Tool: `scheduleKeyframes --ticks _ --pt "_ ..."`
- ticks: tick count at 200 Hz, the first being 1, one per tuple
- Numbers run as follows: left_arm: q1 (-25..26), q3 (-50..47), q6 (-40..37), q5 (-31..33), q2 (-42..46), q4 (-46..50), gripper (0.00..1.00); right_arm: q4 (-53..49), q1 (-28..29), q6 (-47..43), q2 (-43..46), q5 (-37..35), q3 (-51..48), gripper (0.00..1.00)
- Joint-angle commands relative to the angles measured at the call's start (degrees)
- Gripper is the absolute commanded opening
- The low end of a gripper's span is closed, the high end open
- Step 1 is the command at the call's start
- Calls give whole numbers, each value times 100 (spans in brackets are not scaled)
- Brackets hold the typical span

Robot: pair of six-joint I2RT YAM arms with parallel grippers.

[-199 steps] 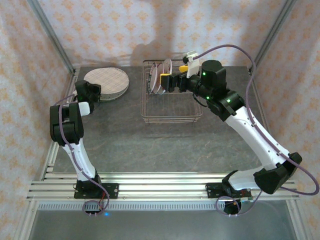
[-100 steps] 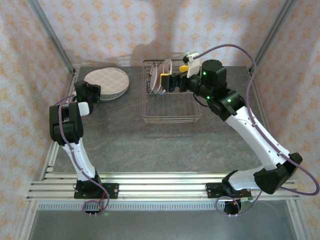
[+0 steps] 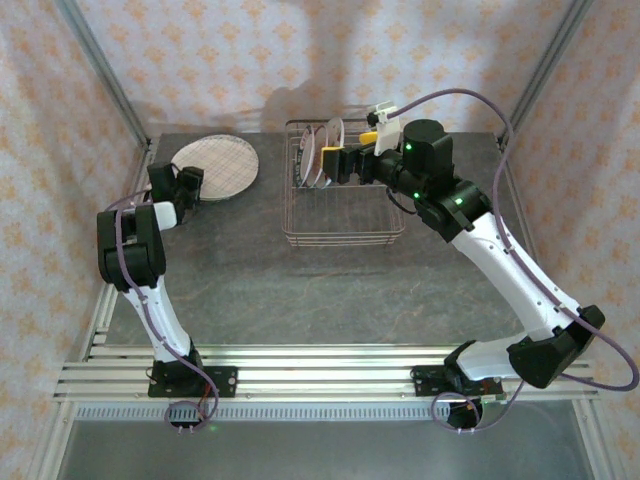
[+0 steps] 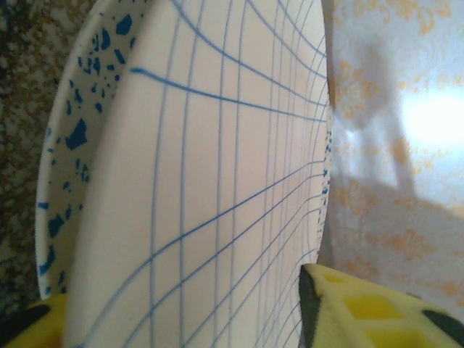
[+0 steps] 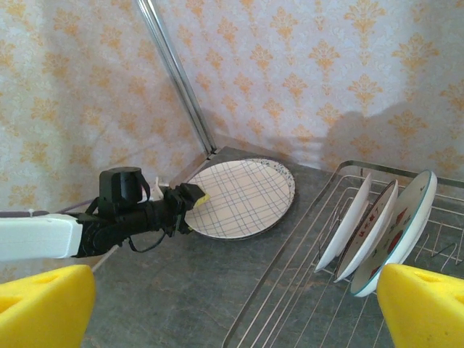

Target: Unload the plates from the dish rack

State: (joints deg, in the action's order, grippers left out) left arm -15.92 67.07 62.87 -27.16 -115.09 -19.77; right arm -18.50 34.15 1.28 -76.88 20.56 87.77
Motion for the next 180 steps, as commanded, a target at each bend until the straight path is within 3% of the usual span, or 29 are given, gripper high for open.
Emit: scheduleKeyframes --ticks 1,180 --pt "-60 275 -382 0 274 606 54 -66 30 55 103 -125 199 99" --pt "-62 1917 -1256 492 -104 3902 57 13 31 206 59 -167 271 99"
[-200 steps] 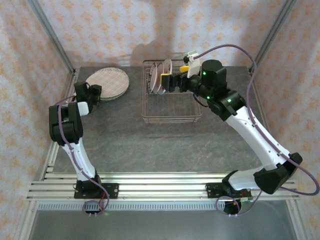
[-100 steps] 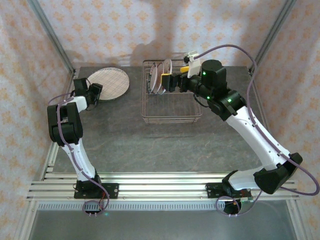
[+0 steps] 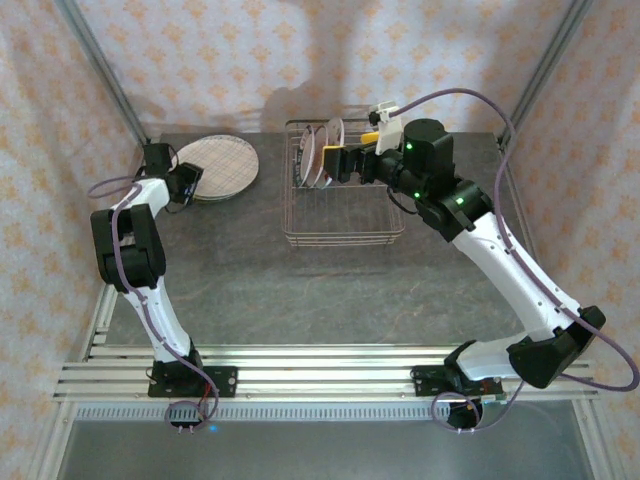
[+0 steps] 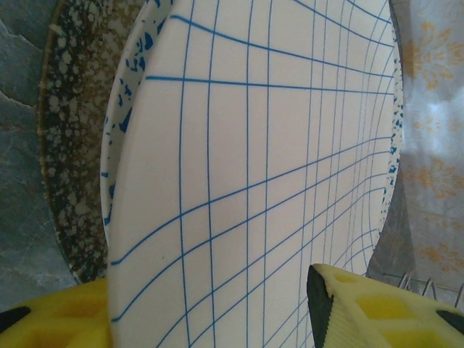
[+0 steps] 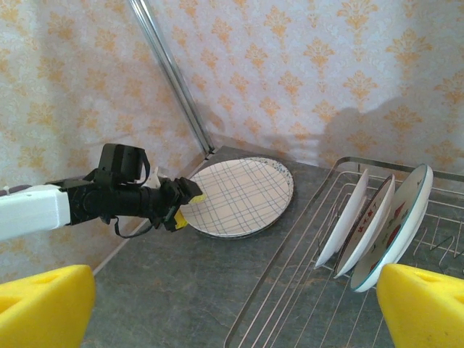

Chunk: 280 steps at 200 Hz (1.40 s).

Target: Unload the plates from the dish rack

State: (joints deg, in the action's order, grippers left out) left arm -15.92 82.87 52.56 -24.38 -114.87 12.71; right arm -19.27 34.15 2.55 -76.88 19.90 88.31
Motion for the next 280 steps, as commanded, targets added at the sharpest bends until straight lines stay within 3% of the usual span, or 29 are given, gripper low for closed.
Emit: scheduleKeyframes --ticks 1,216,250,280 --pt "-61 340 -226 210 -125 663 57 89 30 79 59 -101 215 99" --pt "-60 1081 -399 278 -571 1572 59 29 33 45 68 -118 204 99" --pt "-35 1069 -369 677 -324 1969 60 11 31 50 77 -153 210 99" --pt "66 970 -434 981 -32 2167 67 46 30 111 55 -136 169 99"
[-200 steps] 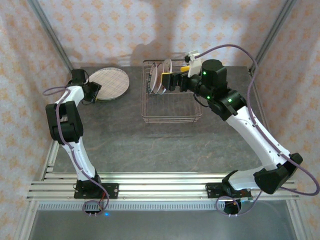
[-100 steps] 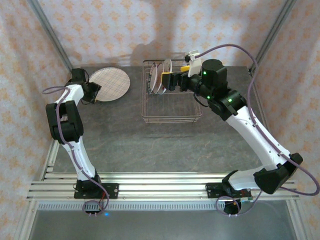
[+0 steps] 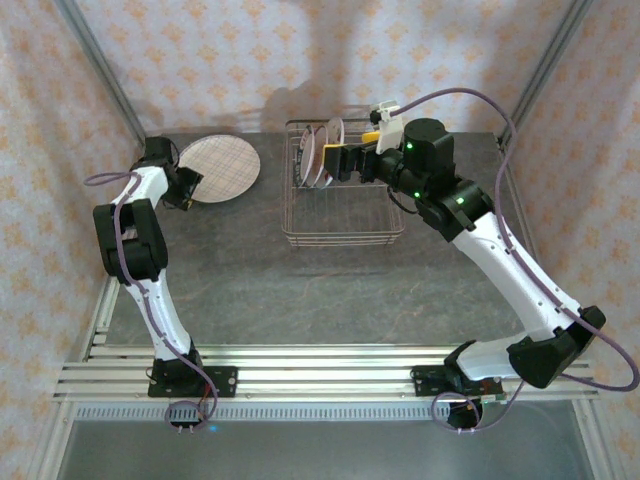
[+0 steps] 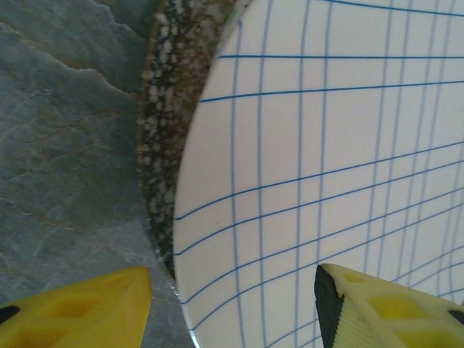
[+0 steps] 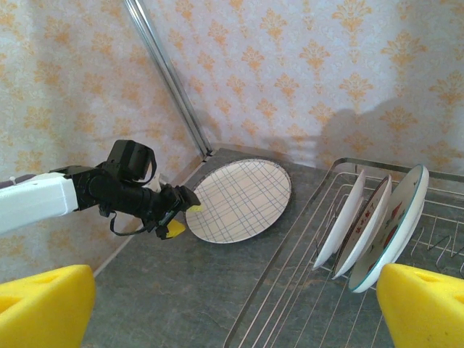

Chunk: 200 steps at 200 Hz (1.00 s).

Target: Unload the plates from the dish rack

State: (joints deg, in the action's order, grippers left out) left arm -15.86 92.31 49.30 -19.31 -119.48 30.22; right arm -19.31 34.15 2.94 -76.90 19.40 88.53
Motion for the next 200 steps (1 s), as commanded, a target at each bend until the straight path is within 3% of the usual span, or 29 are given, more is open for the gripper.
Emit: scheduleKeyframes --ticks 1,20,62,116,200 --pt "62 25 -111 473 436 420 67 46 30 74 55 -85 142 99" --pt "181 -24 -8 283 528 435 72 58 30 91 15 -85 138 99" --pt "636 -363 733 -271 633 213 94 61 30 95 -12 -94 167 99" --pt "977 -371 1688 -643 359 -452 96 2 30 81 25 -127 156 99" --pt "997 288 1741 -746 -166 -316 96 -20 30 49 96 -226 103 99"
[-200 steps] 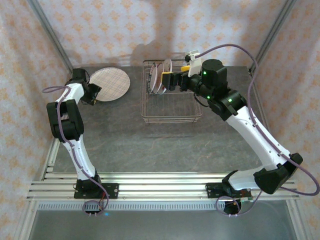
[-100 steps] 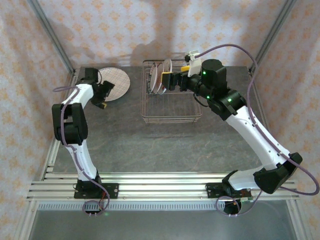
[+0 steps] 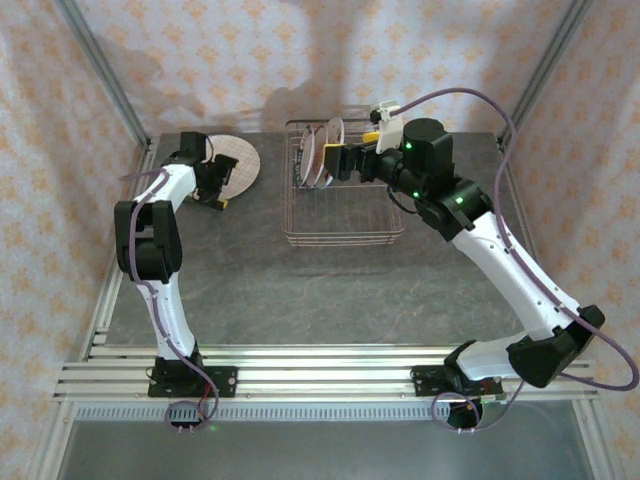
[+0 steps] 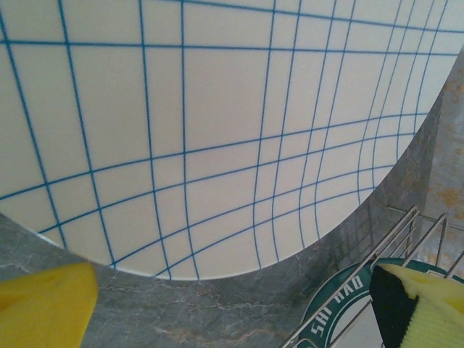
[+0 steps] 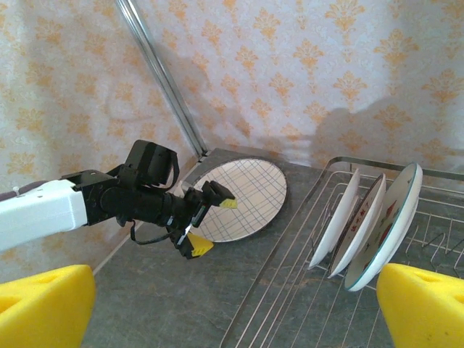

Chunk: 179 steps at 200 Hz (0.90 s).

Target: Unload the plates from the dish rack

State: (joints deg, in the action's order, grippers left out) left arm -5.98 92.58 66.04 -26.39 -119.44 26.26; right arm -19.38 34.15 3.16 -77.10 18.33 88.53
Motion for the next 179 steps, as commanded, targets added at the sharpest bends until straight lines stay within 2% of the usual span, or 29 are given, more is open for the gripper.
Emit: scheduleKeyframes --ticks 1,48,85,137,179 --pt "9 270 67 -35 -169 80 97 -14 30 22 116 -119 103 99" --pt "-4 469 23 31 -257 211 97 -40 30 42 134 -123 103 99" --pt "0 150 53 79 15 222 96 -116 30 50 95 -349 137 99" --pt "112 -609 258 367 956 33 96 -941 30 428 -595 -1707 845 98" --pt "590 -821 -5 1067 1979 41 96 -1753 21 816 -1717 -2451 2024 92"
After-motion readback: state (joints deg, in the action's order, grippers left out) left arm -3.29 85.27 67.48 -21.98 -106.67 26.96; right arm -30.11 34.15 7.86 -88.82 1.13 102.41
